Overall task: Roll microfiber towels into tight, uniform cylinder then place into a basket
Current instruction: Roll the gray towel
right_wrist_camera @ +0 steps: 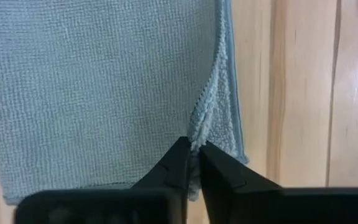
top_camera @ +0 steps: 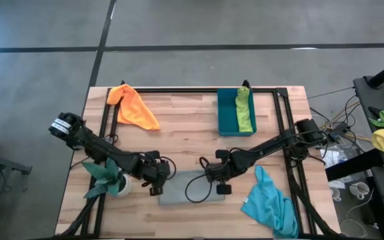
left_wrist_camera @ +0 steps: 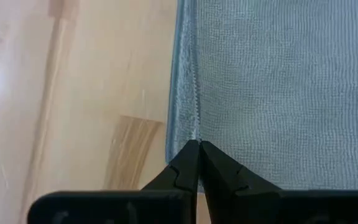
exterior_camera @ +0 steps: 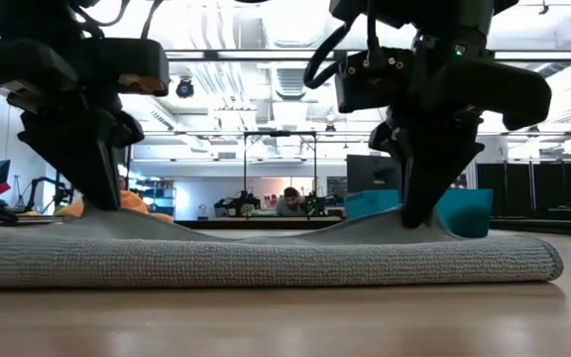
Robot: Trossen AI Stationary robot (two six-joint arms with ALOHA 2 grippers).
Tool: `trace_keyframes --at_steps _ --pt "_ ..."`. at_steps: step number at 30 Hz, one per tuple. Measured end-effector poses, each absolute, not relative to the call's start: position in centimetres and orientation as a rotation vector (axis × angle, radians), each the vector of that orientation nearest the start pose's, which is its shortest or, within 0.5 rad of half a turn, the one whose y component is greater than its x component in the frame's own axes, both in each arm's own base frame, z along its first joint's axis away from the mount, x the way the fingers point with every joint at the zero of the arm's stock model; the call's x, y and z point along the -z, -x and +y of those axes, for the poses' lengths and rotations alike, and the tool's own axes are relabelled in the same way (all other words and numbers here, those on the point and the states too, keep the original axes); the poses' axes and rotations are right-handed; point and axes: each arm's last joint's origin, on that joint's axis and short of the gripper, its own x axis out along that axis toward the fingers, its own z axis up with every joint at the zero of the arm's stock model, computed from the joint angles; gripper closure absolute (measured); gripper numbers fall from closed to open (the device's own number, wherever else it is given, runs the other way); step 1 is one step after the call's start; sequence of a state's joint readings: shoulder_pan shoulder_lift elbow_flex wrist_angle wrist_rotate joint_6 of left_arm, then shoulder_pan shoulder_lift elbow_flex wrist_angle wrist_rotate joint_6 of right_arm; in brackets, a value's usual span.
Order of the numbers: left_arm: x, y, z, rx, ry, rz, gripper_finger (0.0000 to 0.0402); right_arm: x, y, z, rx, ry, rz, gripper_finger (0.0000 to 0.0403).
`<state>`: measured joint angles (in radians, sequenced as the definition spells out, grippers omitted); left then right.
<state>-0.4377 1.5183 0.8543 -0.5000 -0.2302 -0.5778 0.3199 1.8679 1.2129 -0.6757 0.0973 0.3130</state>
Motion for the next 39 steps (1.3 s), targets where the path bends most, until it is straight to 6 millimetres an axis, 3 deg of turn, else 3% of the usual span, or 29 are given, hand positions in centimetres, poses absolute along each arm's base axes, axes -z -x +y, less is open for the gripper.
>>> trace_keyframes --at_steps 4,8,15,18,22,31,39 --pt "-18.0 -24.8 -10.9 -0.126 0.138 1.099 0.0369 -16.4 -33.0 10.6 0.052 -0.011 1.353 0.0319" --pt "-19.5 -23.7 -10.4 -0.185 0.197 1.137 0.0323 -18.1 -32.7 10.9 0.100 -0.066 1.361 0.0270" --pt "-21.7 -23.9 -11.8 -0.067 0.345 0.876 0.0284 -17.6 -33.3 14.5 0.037 -0.166 1.197 0.0232" --pt "-20.1 -24.6 -12.5 -0.046 0.355 0.816 0.0285 -15.7 -33.8 15.5 0.040 -0.179 1.189 0.0232" --pt "-17.1 -24.6 -12.6 -0.098 0.286 0.941 0.0291 -13.7 -33.8 16.2 0.062 -0.163 1.245 0.0236" --pt "-16.2 -24.7 -12.4 -0.139 0.247 0.999 0.0293 -13.7 -33.2 17.0 0.040 -0.138 1.267 0.0241" --pt "-14.4 -25.8 -10.5 -0.260 0.118 1.014 0.0305 -13.7 -33.2 17.1 0.034 -0.137 1.262 0.0243"
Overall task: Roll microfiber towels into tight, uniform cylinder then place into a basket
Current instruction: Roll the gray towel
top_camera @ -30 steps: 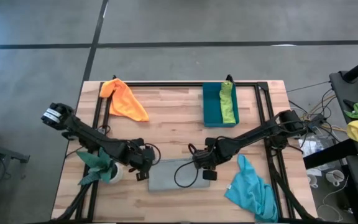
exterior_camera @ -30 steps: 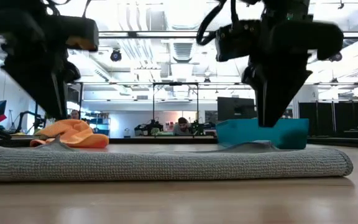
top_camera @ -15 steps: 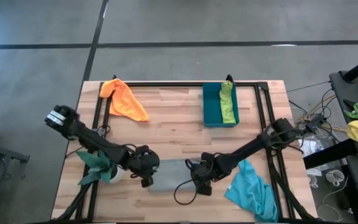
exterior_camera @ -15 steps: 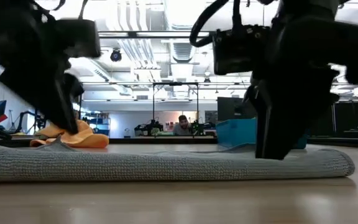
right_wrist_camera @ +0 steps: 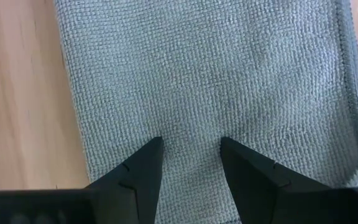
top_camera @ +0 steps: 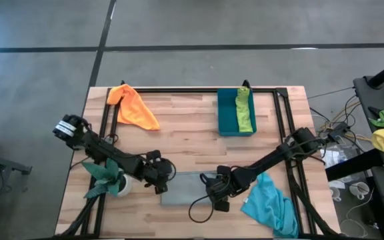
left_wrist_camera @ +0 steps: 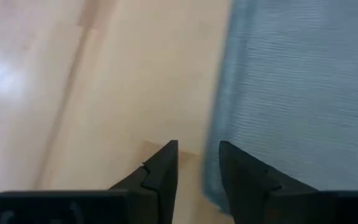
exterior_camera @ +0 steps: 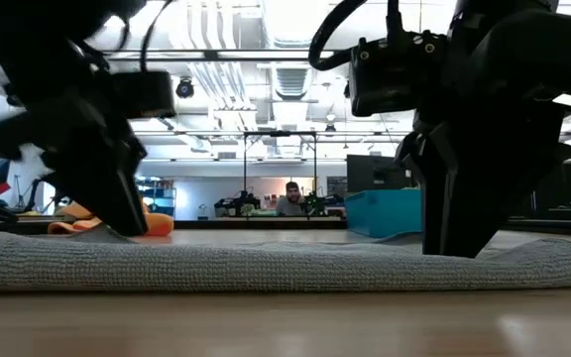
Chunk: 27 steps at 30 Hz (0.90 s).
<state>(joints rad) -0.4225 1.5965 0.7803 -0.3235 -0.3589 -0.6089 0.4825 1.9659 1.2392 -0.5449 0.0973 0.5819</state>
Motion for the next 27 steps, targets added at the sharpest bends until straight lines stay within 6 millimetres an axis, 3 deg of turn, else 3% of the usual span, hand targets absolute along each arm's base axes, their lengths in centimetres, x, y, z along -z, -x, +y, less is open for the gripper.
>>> trace_keyframes --at_steps 4,7,13,27 --pt "-13.5 -26.1 -9.4 -0.297 0.098 1.066 0.0354 -13.7 -33.1 17.3 0.027 -0.131 1.261 0.0247" --pt "-14.1 -26.0 -9.2 -0.264 0.137 1.098 0.0393 -13.7 -33.0 17.4 0.025 -0.131 1.260 0.0251" --pt "-17.7 -25.0 -10.6 -0.133 0.294 1.004 0.0378 -13.7 -32.9 17.6 0.020 -0.128 1.261 0.0252" --pt "-16.5 -24.1 -10.7 -0.447 0.768 1.031 0.0377 -13.6 -32.9 17.6 0.018 -0.125 1.261 0.0257"
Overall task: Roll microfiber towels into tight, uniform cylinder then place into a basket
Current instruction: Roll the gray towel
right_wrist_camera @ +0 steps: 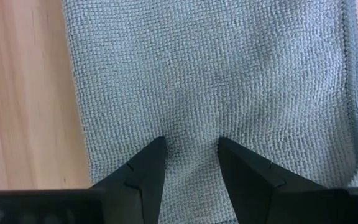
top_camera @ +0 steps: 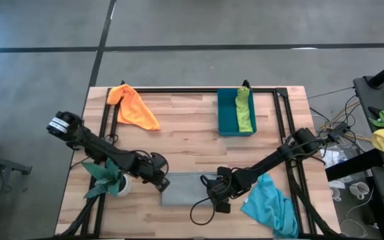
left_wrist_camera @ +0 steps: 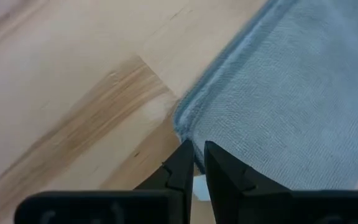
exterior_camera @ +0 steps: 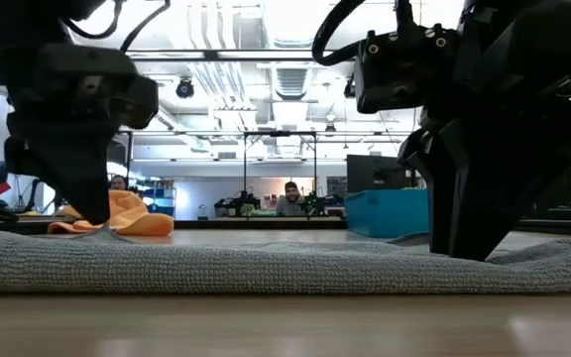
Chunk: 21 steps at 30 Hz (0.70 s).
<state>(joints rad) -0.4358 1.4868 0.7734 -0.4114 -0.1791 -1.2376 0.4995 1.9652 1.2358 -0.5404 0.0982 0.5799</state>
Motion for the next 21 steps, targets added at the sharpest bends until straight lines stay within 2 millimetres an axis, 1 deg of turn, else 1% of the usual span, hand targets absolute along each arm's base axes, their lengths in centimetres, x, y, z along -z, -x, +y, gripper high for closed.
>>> trace_keyframes --at_steps 7,10,14,18,21 --pt "-15.7 -24.5 -10.7 -0.497 0.820 1.033 0.0377 -13.6 -32.9 17.6 0.010 -0.115 1.261 0.0258" --pt "-15.3 -24.8 -10.9 -0.488 0.828 1.028 0.0377 -13.6 -32.9 17.6 0.011 -0.115 1.261 0.0261" --pt "-15.5 -25.1 -11.0 -0.461 0.853 1.007 0.0377 -13.6 -32.9 17.6 0.010 -0.114 1.261 0.0261" --pt "-15.8 -25.3 -11.1 -0.456 0.857 1.002 0.0377 -13.6 -32.9 17.6 0.010 -0.115 1.261 0.0264" --pt "-15.1 -25.0 -11.0 -0.499 0.822 1.045 0.0377 -13.6 -32.9 17.6 0.010 -0.115 1.261 0.0266"
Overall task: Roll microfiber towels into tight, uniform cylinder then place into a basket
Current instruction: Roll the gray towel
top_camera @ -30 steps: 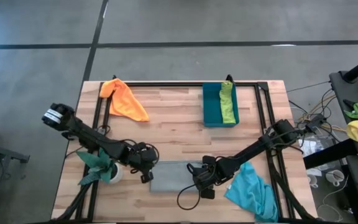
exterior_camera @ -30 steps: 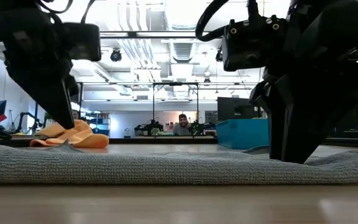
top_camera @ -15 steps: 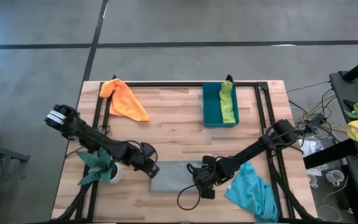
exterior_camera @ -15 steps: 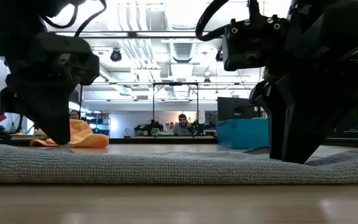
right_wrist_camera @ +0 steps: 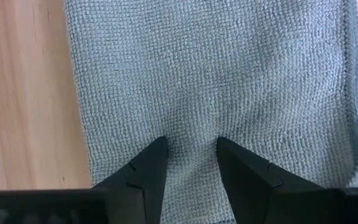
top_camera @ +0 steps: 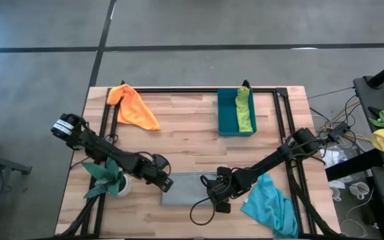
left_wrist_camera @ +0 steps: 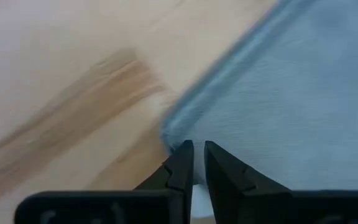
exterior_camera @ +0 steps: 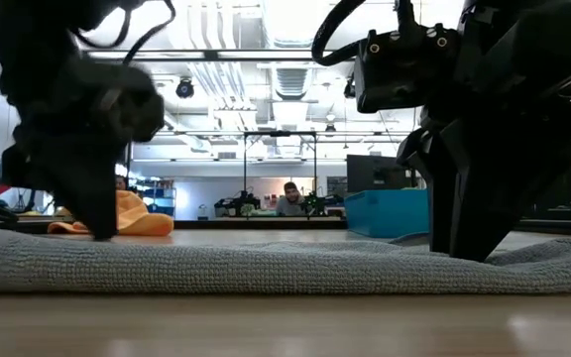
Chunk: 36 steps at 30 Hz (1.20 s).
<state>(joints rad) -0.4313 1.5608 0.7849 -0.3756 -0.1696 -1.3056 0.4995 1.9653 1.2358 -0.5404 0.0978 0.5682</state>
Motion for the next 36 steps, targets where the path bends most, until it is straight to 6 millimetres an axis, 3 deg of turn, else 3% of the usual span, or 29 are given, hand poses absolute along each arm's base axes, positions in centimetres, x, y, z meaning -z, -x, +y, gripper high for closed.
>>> trace_keyframes --at_steps 22,31,36 --pt "-15.3 -25.9 -11.2 -0.509 0.849 1.027 0.0374 -13.7 -32.9 17.6 0.013 -0.124 1.257 0.0271" --pt "-15.4 -25.7 -11.1 -0.551 0.907 1.036 0.0291 -13.7 -32.9 17.6 0.011 -0.125 1.258 0.0271" --pt "-16.1 -26.1 -11.3 -0.567 0.975 1.006 0.0280 -13.7 -32.9 17.7 -0.004 -0.135 1.264 0.0271"
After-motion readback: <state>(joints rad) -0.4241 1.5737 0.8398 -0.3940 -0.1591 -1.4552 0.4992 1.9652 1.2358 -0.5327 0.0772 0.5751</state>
